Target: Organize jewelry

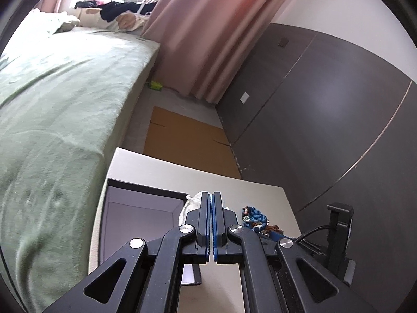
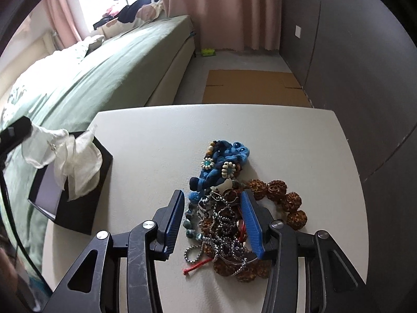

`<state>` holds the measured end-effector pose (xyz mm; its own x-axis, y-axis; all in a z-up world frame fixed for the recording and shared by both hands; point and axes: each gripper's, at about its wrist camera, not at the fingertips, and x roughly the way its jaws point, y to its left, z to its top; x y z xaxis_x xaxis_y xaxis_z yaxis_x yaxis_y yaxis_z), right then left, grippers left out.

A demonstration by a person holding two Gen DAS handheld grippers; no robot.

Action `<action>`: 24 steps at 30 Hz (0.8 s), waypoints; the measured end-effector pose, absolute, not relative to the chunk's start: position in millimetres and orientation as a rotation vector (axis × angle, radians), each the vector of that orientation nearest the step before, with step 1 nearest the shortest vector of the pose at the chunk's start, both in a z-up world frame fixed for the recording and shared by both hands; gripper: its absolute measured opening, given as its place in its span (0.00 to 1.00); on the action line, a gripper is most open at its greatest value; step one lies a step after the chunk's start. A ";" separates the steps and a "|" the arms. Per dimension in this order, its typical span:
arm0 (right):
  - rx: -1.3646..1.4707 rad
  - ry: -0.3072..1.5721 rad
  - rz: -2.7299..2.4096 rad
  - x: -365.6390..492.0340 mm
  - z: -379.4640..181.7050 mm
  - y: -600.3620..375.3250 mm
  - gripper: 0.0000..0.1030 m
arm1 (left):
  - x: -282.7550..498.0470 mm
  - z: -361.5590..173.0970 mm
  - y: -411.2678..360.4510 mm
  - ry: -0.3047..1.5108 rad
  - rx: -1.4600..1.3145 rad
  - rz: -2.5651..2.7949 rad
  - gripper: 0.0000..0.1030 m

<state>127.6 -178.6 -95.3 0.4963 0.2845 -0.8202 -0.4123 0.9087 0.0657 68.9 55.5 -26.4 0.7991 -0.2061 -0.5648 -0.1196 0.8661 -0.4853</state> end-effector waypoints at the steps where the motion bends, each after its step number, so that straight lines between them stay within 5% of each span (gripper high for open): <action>1: -0.141 0.968 0.424 127.3 -94.0 -180.4 0.25 | 67.8 -26.3 56.2 0.651 -0.531 -0.046 0.00; 4: -0.042 0.991 0.469 126.5 -87.2 -194.3 0.07 | 65.1 -25.3 57.3 0.648 -0.528 -0.042 0.00; 24: 0.289 0.847 0.576 99.9 -33.6 -237.7 0.04 | 54.6 -27.3 73.0 0.671 -0.550 0.034 0.00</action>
